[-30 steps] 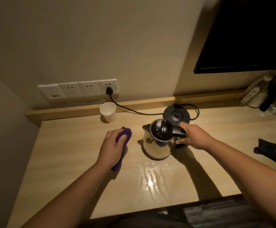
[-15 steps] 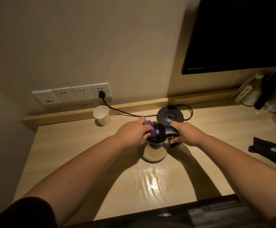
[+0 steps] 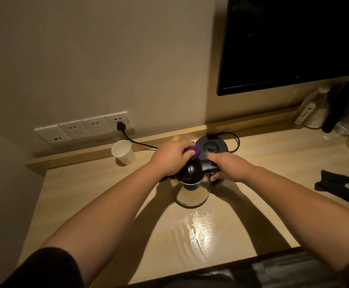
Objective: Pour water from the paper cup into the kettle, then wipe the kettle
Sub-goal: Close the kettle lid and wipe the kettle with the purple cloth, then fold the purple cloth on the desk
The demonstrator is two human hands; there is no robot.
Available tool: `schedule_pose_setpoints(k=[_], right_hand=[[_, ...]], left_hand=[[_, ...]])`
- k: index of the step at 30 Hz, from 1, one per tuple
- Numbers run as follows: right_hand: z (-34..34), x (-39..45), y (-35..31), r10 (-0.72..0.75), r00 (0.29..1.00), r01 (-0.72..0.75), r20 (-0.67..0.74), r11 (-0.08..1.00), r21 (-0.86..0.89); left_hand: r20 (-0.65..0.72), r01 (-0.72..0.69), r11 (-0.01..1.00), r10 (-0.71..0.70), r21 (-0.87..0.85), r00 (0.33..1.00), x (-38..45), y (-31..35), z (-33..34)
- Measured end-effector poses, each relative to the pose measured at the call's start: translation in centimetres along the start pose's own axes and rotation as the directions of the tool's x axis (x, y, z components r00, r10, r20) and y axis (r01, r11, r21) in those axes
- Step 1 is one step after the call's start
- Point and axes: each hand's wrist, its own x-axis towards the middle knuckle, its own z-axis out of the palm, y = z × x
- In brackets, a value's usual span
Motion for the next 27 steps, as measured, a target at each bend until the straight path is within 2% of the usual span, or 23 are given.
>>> schedule_pose_setpoints(k=[3, 6, 12, 15, 16, 18, 20, 21, 22, 23, 24, 25, 26, 27], right_hand=[[-0.1, 0.1, 0.5, 0.000, 1.000, 0.000, -0.017, 1.000, 0.018], [-0.1, 0.2, 0.9, -0.013, 1.000, 0.014, -0.021, 1.000, 0.022], [-0.3, 0.5, 1.1, -0.051, 0.999, 0.051, 0.010, 0.999, 0.017], [-0.8, 0.7, 1.5, -0.025, 1.000, 0.025, -0.002, 1.000, -0.008], [-1.1, 0.8, 1.8, -0.008, 1.000, 0.008, -0.007, 1.000, -0.016], [-1.7, 0.9, 2.4, 0.008, 1.000, -0.009, -0.011, 0.999, -0.033], [-2.1, 0.9, 2.9, 0.004, 1.000, -0.004, 0.004, 0.999, -0.037], [-2.2, 0.9, 3.0, 0.002, 1.000, -0.001, 0.013, 0.999, -0.034], [-2.2, 1.0, 3.0, 0.007, 1.000, -0.006, 0.022, 0.999, -0.032], [-2.3, 1.0, 3.0, 0.018, 0.999, -0.017, 0.036, 1.000, -0.022], [-2.4, 0.9, 2.9, 0.037, 0.998, -0.037, 0.055, 0.999, 0.005], [-2.7, 0.7, 2.7, 0.053, 0.996, -0.056, 0.072, 0.998, 0.040], [-3.1, 0.5, 2.5, 0.065, 0.994, -0.071, 0.084, 0.995, 0.071], [-3.5, 0.1, 2.2, 0.072, 0.994, -0.078, 0.085, 0.994, 0.076]], left_hand=[[0.058, -0.064, 0.986, 0.056, 0.154, 0.997, 1.2, 0.6, 1.2], [0.066, -0.209, 0.949, 0.199, 0.237, 0.978, 1.3, 0.9, 1.7], [0.079, -0.384, 0.883, 0.377, 0.270, 0.923, -0.7, 1.3, 2.1], [0.200, -0.444, 0.853, 0.401, 0.275, 0.894, -3.3, 2.3, 3.7], [0.256, -0.419, 0.875, 0.358, 0.243, 0.898, -4.4, 2.6, 4.4], [0.326, -0.278, 0.955, 0.231, 0.105, 0.917, -6.5, 2.8, 5.3], [0.347, -0.068, 0.987, 0.115, -0.146, 0.931, -8.0, 2.2, 5.5], [0.362, 0.060, 0.951, 0.057, -0.303, 0.931, -8.6, 1.8, 5.2], [0.391, 0.207, 0.855, -0.005, -0.476, 0.920, -9.3, 1.4, 4.8], [0.433, 0.356, 0.685, -0.065, -0.636, 0.899, -9.9, 1.1, 4.4], [0.479, 0.476, 0.464, -0.119, -0.747, 0.870, -10.5, 0.7, 4.0], [0.525, 0.547, 0.242, -0.154, -0.801, 0.837, -11.1, 0.3, 3.7], [0.557, 0.574, 0.065, -0.176, -0.816, 0.811, -11.7, -0.3, 3.4], [0.581, 0.582, -0.057, -0.183, -0.811, 0.793, -12.3, -0.9, 3.2]])
